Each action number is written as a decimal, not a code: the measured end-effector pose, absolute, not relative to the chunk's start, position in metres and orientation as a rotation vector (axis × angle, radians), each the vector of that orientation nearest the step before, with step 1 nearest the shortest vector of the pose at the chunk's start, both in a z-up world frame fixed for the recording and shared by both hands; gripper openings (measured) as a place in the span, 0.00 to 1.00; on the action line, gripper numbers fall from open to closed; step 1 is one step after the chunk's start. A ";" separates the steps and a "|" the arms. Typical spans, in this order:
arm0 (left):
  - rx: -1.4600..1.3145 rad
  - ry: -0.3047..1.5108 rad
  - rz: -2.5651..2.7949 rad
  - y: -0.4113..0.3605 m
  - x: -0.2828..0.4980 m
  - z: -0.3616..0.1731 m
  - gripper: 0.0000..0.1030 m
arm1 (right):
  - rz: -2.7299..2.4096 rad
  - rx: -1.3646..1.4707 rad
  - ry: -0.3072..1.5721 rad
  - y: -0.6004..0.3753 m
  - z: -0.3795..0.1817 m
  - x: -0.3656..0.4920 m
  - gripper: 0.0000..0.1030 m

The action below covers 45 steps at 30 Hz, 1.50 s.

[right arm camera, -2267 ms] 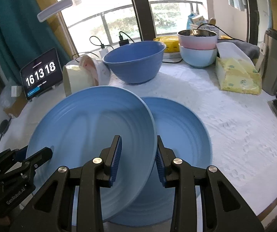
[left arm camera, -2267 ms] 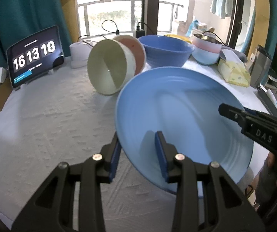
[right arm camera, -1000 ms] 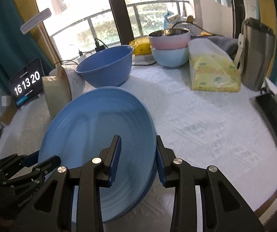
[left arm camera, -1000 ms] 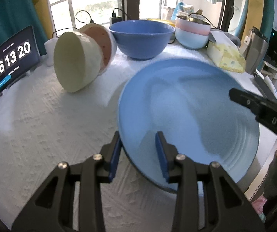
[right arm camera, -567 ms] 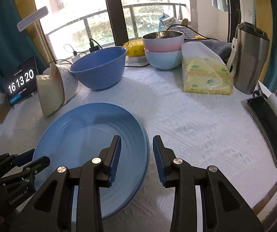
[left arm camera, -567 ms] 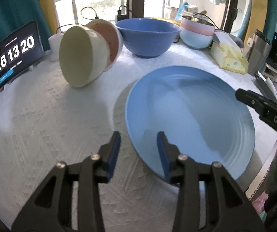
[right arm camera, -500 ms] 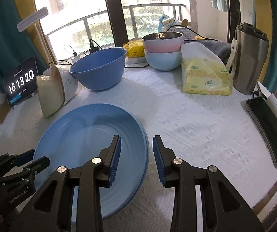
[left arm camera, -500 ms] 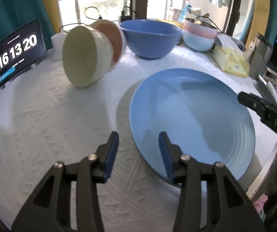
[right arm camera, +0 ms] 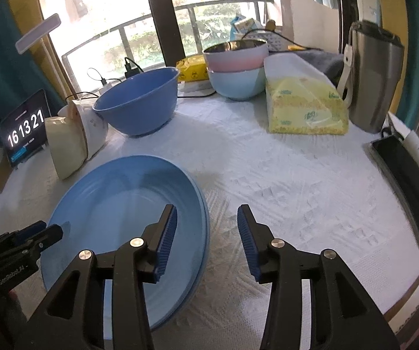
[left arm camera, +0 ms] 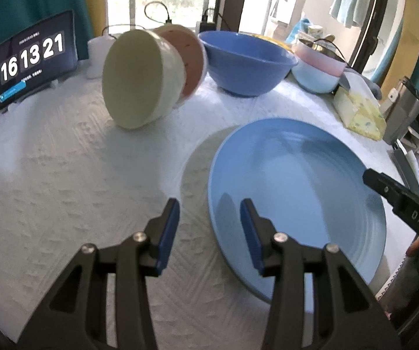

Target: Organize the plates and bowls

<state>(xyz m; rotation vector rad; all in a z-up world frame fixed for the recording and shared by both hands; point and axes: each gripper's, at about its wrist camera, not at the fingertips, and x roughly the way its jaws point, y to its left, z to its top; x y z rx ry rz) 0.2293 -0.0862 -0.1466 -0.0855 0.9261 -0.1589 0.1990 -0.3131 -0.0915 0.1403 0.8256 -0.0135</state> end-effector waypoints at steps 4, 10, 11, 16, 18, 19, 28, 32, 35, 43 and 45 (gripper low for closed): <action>-0.092 0.961 -0.172 -0.090 0.234 -0.154 0.44 | -0.003 0.166 0.848 -0.317 -0.098 0.203 0.44; -0.089 0.945 -0.188 -0.095 0.237 -0.156 0.44 | 0.010 0.210 0.889 -0.323 -0.110 0.209 0.44; -0.093 0.941 -0.194 -0.095 0.237 -0.156 0.44 | 0.017 0.220 0.894 -0.324 -0.112 0.209 0.44; -0.109 0.923 -0.196 -0.093 0.240 -0.159 0.56 | 0.066 0.268 0.898 -0.321 -0.117 0.211 0.44; -0.158 0.937 -0.205 -0.088 0.243 -0.164 0.69 | 0.094 0.295 0.904 -0.320 -0.119 0.211 0.44; -0.197 0.948 -0.214 -0.084 0.245 -0.167 0.71 | 0.107 0.309 0.905 -0.319 -0.120 0.211 0.44; -0.185 0.927 -0.319 -0.096 0.242 -0.165 0.58 | 0.133 0.315 0.905 -0.311 -0.121 0.213 0.45; -0.185 0.925 -0.318 -0.097 0.241 -0.165 0.55 | 0.121 0.320 0.902 -0.311 -0.122 0.213 0.45; -0.188 0.928 -0.317 -0.096 0.240 -0.164 0.54 | 0.109 0.318 0.899 -0.309 -0.121 0.211 0.45; -0.189 0.937 -0.319 -0.093 0.235 -0.163 0.54 | 0.094 0.313 0.902 -0.307 -0.120 0.209 0.45; -0.190 0.938 -0.318 -0.093 0.235 -0.163 0.54 | 0.093 0.309 0.900 -0.306 -0.119 0.209 0.45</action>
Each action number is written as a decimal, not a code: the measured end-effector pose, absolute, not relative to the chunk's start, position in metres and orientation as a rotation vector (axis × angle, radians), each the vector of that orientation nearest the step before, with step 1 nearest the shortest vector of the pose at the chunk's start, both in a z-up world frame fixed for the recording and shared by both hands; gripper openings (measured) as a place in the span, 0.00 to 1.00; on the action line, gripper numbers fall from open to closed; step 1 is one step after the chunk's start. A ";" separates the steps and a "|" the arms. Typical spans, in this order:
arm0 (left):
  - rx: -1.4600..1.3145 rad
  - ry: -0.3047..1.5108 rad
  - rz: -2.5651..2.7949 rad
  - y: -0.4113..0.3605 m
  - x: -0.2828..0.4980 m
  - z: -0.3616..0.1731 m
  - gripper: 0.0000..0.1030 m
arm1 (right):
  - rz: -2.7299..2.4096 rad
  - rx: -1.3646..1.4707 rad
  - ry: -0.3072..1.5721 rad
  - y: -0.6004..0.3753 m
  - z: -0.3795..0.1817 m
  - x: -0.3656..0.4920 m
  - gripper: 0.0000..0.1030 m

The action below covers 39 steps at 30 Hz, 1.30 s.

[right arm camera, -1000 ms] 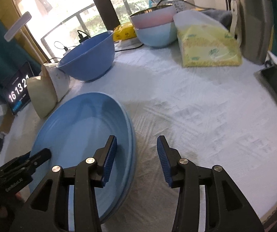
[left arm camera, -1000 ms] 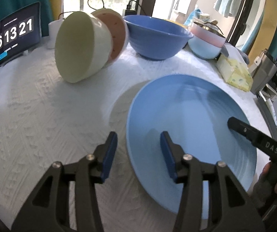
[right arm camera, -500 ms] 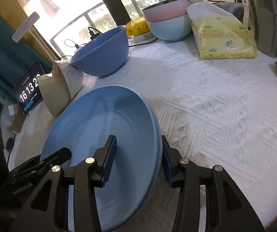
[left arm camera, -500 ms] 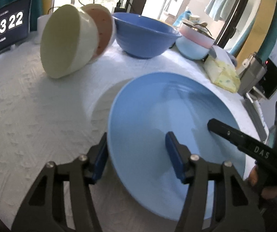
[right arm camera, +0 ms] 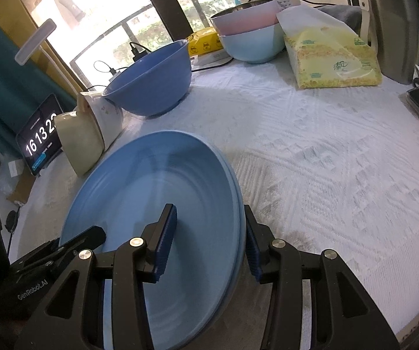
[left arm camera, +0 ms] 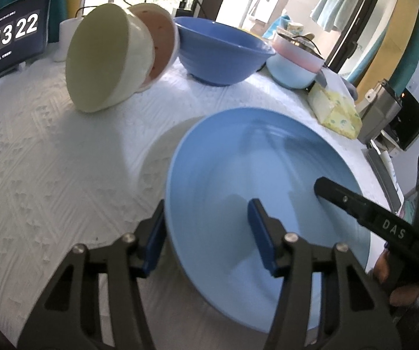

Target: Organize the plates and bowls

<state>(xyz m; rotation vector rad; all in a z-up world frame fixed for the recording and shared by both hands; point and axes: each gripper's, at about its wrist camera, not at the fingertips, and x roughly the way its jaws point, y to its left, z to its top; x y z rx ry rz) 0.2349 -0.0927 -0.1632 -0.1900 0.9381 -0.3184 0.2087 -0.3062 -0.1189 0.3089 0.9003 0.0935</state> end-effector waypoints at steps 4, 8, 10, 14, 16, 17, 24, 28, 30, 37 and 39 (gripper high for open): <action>-0.194 0.939 -0.316 -0.089 0.233 -0.162 0.54 | 0.095 0.301 0.896 -0.302 -0.116 0.208 0.45; -0.196 0.933 -0.309 -0.083 0.229 -0.160 0.54 | 0.102 0.295 0.890 -0.297 -0.113 0.205 0.45; -0.202 0.931 -0.306 -0.080 0.228 -0.159 0.54 | 0.105 0.292 0.890 -0.294 -0.111 0.205 0.45; -0.211 0.932 -0.300 -0.073 0.226 -0.159 0.54 | 0.109 0.283 0.894 -0.288 -0.110 0.204 0.45; -0.215 0.929 -0.296 -0.069 0.224 -0.158 0.54 | 0.113 0.279 0.896 -0.284 -0.109 0.205 0.45; -0.218 0.928 -0.294 -0.067 0.223 -0.157 0.54 | 0.115 0.277 0.896 -0.281 -0.109 0.204 0.45; -0.237 0.917 -0.278 -0.049 0.218 -0.155 0.54 | 0.131 0.255 0.894 -0.263 -0.105 0.204 0.45; -0.251 0.914 -0.266 -0.039 0.216 -0.154 0.54 | 0.142 0.239 0.895 -0.251 -0.102 0.205 0.45; -0.259 0.911 -0.259 -0.033 0.215 -0.154 0.54 | 0.147 0.232 0.896 -0.246 -0.102 0.206 0.45; -0.281 0.902 -0.230 -0.010 0.213 -0.154 0.54 | 0.176 0.206 0.900 -0.223 -0.100 0.209 0.45; -0.288 0.901 -0.221 -0.004 0.212 -0.154 0.54 | 0.184 0.200 0.902 -0.217 -0.101 0.210 0.45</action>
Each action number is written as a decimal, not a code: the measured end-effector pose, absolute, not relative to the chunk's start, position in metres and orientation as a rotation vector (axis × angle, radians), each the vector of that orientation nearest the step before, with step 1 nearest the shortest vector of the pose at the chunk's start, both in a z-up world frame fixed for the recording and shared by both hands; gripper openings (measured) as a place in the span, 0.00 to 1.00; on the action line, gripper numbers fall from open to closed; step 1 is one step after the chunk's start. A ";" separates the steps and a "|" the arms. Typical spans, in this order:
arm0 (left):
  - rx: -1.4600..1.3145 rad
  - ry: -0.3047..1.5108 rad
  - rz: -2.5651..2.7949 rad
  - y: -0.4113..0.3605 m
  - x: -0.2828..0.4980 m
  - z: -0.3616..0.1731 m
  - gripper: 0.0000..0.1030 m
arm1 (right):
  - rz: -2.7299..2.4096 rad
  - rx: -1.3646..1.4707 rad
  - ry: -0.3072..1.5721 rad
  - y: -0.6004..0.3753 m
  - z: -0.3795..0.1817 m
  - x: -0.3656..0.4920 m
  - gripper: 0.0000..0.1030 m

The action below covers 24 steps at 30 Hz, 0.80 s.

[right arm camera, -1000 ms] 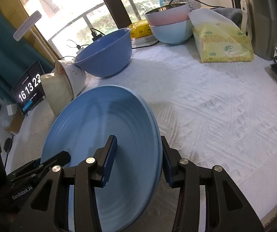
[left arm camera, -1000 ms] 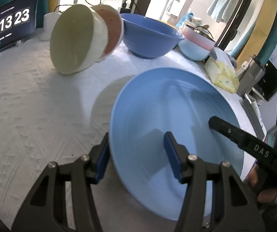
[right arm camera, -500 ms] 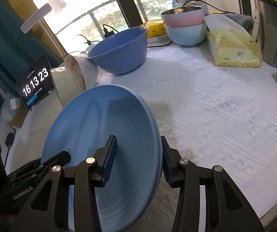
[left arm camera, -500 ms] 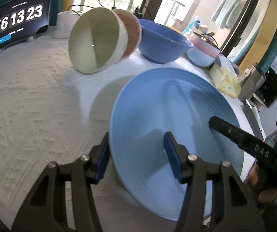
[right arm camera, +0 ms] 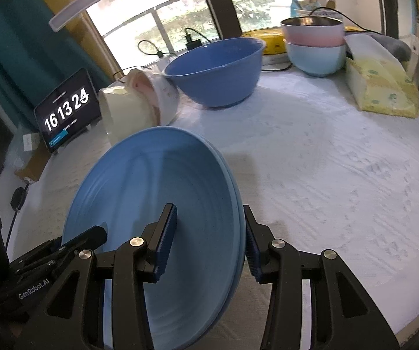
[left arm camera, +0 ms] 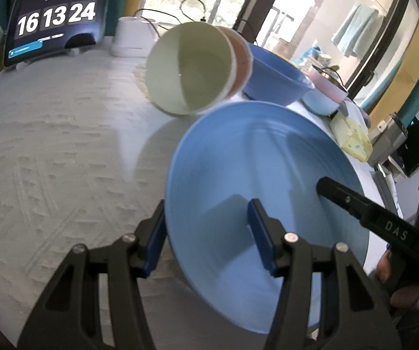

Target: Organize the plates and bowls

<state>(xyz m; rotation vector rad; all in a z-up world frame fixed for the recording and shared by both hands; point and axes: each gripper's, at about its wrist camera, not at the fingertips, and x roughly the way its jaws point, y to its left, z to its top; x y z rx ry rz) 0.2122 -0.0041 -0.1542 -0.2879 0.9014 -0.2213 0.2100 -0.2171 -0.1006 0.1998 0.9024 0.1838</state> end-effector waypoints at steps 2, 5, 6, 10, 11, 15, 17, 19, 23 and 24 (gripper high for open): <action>-0.294 0.900 -0.215 0.000 0.212 -0.155 0.54 | 0.193 0.191 0.905 -0.210 -0.101 0.212 0.45; -0.304 0.896 -0.202 0.009 0.211 -0.155 0.54 | 0.206 0.179 0.907 -0.201 -0.101 0.214 0.45; -0.306 0.895 -0.199 0.012 0.211 -0.155 0.54 | 0.211 0.175 0.908 -0.198 -0.101 0.215 0.45; -0.320 0.893 -0.187 0.022 0.211 -0.157 0.54 | 0.225 0.160 0.911 -0.187 -0.102 0.218 0.45; -0.323 0.891 -0.184 0.025 0.211 -0.157 0.54 | 0.228 0.156 0.912 -0.185 -0.102 0.219 0.45; -0.337 0.887 -0.170 0.037 0.211 -0.158 0.54 | 0.241 0.143 0.917 -0.175 -0.103 0.223 0.45; -0.344 0.885 -0.163 0.042 0.210 -0.158 0.54 | 0.248 0.134 0.919 -0.169 -0.103 0.225 0.45; -0.349 0.884 -0.157 0.047 0.210 -0.158 0.54 | 0.255 0.127 0.921 -0.164 -0.103 0.227 0.45; -0.359 0.881 -0.141 0.058 0.209 -0.160 0.54 | 0.270 0.115 0.927 -0.153 -0.104 0.231 0.45; -0.362 0.881 -0.137 0.060 0.209 -0.161 0.54 | 0.273 0.113 0.928 -0.150 -0.105 0.231 0.45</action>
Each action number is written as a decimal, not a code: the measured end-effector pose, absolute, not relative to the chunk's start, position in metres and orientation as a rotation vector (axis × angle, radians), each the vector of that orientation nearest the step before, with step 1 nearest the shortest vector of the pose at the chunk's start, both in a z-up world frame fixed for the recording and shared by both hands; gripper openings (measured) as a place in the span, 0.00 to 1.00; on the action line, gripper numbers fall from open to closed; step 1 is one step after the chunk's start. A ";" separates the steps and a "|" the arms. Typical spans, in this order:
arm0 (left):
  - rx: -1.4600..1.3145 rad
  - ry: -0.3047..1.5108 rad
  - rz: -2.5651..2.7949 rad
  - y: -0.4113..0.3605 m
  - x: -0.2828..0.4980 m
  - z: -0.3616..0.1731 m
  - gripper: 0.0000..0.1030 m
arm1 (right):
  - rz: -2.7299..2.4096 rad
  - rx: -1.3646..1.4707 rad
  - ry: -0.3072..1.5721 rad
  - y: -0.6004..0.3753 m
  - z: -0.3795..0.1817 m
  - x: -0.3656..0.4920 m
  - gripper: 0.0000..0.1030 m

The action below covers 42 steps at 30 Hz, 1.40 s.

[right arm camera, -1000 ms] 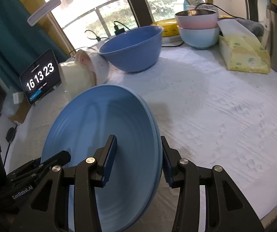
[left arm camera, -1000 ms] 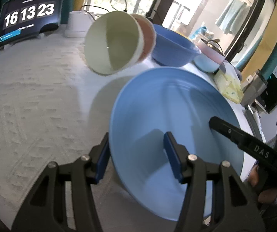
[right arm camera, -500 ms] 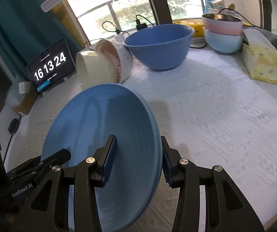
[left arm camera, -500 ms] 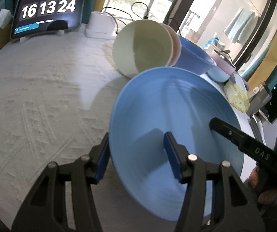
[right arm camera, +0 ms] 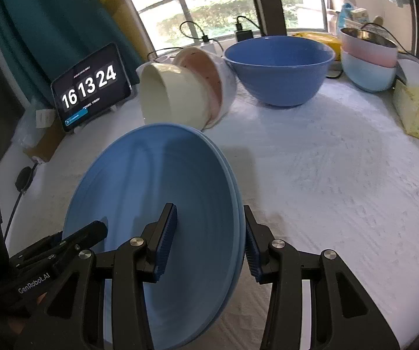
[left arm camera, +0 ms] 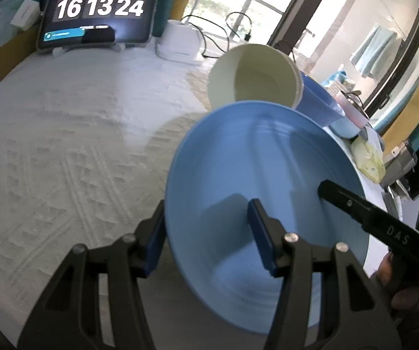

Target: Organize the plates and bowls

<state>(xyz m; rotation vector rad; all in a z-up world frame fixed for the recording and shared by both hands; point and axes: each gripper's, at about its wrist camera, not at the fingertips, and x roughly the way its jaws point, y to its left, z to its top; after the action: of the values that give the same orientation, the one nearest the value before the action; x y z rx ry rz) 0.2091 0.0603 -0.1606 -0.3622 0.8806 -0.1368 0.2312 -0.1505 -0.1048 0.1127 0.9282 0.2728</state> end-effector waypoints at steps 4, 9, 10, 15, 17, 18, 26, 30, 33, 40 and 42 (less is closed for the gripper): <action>-0.371 0.877 -0.120 0.070 0.209 -0.161 0.54 | 0.290 0.101 0.934 -0.140 -0.105 0.234 0.45; -0.378 0.870 -0.100 0.084 0.207 -0.162 0.54 | 0.311 0.089 0.939 -0.127 -0.106 0.238 0.45; -0.379 0.869 -0.096 0.086 0.207 -0.162 0.54 | 0.317 0.086 0.941 -0.124 -0.106 0.239 0.45; -0.388 0.863 -0.073 0.098 0.208 -0.163 0.54 | 0.336 0.074 0.947 -0.110 -0.107 0.243 0.45; -0.394 0.863 -0.065 0.103 0.207 -0.164 0.54 | 0.345 0.067 0.948 -0.104 -0.108 0.245 0.45; -0.397 0.862 -0.059 0.106 0.207 -0.164 0.54 | 0.349 0.065 0.949 -0.102 -0.108 0.245 0.45; -0.412 0.863 -0.023 0.123 0.210 -0.169 0.54 | 0.364 0.054 0.966 -0.082 -0.114 0.254 0.45; -0.414 0.865 -0.005 0.130 0.212 -0.171 0.54 | 0.379 0.053 0.975 -0.075 -0.118 0.259 0.45; -0.406 0.865 0.007 0.133 0.214 -0.172 0.54 | 0.386 0.058 0.986 -0.071 -0.122 0.264 0.45; -0.370 0.856 0.026 0.133 0.216 -0.171 0.54 | 0.384 0.057 1.004 -0.065 -0.131 0.272 0.47; -0.345 0.854 0.030 0.130 0.218 -0.171 0.54 | 0.380 0.053 1.008 -0.064 -0.133 0.274 0.48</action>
<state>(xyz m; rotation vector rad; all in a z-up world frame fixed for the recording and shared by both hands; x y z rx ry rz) 0.2176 0.1304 -0.1711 -0.3453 0.8537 0.0302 0.2739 -0.0643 -0.1327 0.0529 1.0080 0.3801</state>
